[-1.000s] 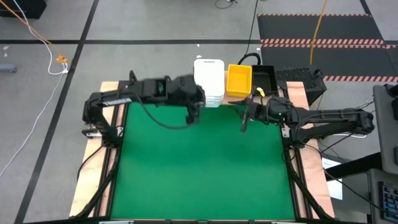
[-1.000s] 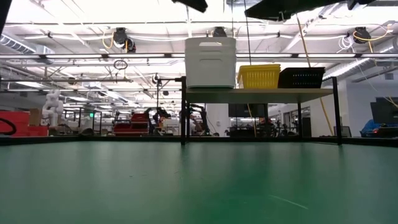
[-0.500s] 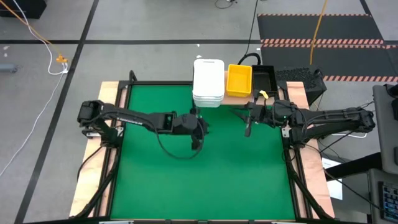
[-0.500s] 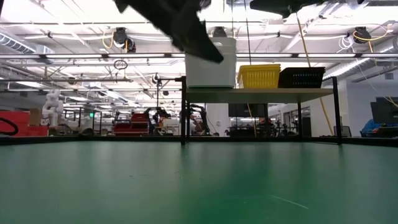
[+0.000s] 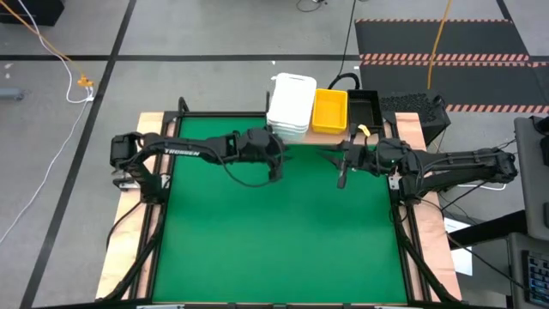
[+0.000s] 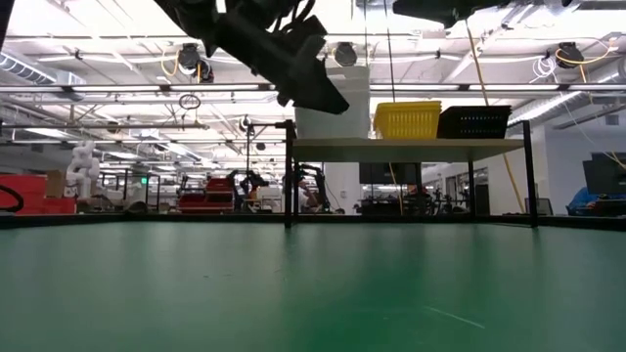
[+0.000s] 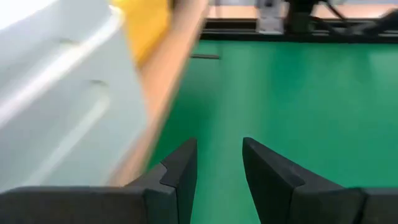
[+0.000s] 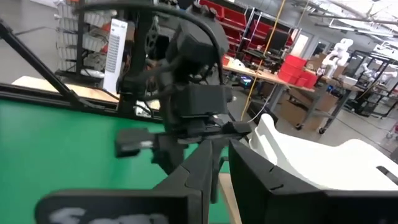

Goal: Stack baskets on shelf by color
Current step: Adjust the stacked white bins, then return to Home Position

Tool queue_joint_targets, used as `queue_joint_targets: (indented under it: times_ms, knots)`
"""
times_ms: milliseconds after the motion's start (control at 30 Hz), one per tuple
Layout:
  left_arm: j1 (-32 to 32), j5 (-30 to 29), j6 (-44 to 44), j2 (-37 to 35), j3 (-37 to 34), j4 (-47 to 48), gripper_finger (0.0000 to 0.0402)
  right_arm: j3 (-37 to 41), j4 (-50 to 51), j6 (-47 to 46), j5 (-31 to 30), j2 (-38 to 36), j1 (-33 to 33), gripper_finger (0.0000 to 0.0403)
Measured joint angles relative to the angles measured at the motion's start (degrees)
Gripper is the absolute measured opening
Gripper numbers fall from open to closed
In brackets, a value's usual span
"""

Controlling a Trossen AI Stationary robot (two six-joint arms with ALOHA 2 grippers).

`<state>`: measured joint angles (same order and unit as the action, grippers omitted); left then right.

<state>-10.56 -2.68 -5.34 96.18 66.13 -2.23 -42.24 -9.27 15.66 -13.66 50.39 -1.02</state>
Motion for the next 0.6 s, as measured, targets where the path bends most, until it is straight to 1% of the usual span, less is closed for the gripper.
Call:
queue_joint_targets:
  times_ms: [67,167,300,333,367,433,500,567,600]
  knots:
    - [0.9,1.1,0.7,0.0,0.0,0.9,0.0131,0.0,0.9,0.2,0.0,0.0,0.0,0.0047]
    - [3.2,0.8,-0.2,-0.9,0.0,3.3,0.0131,0.0,1.5,0.2,0.0,0.0,0.0,0.0047]
    - [6.8,-2.9,-1.1,-4.3,-0.1,6.1,0.0131,0.0,2.4,-2.6,1.4,0.8,0.0,0.0047]
    - [7.5,-3.4,-1.5,-5.5,-0.8,5.4,0.0131,0.0,2.9,-4.0,3.6,1.2,0.0,0.0047]
    - [8.3,-3.6,-1.7,-6.9,-2.3,3.5,0.0131,0.2,2.5,-5.3,7.3,1.7,-0.1,0.0047]
    - [9.5,-4.2,-2.1,-9.7,-7.7,-4.8,0.0131,1.6,-3.3,-7.6,17.0,2.7,-0.1,0.0047]
    - [10.2,-5.0,-1.6,-12.6,-15.7,-14.2,0.0131,4.5,-14.6,-10.8,26.7,4.2,-0.1,0.0047]
    - [10.1,-6.4,-0.6,-15.3,-23.7,-23.9,0.0131,7.9,-25.6,-14.3,31.8,5.8,-0.1,0.0047]
    - [9.6,-6.8,0.2,-16.9,-27.1,-27.1,0.0131,9.4,-29.2,-15.7,32.6,6.5,-0.1,0.0047]
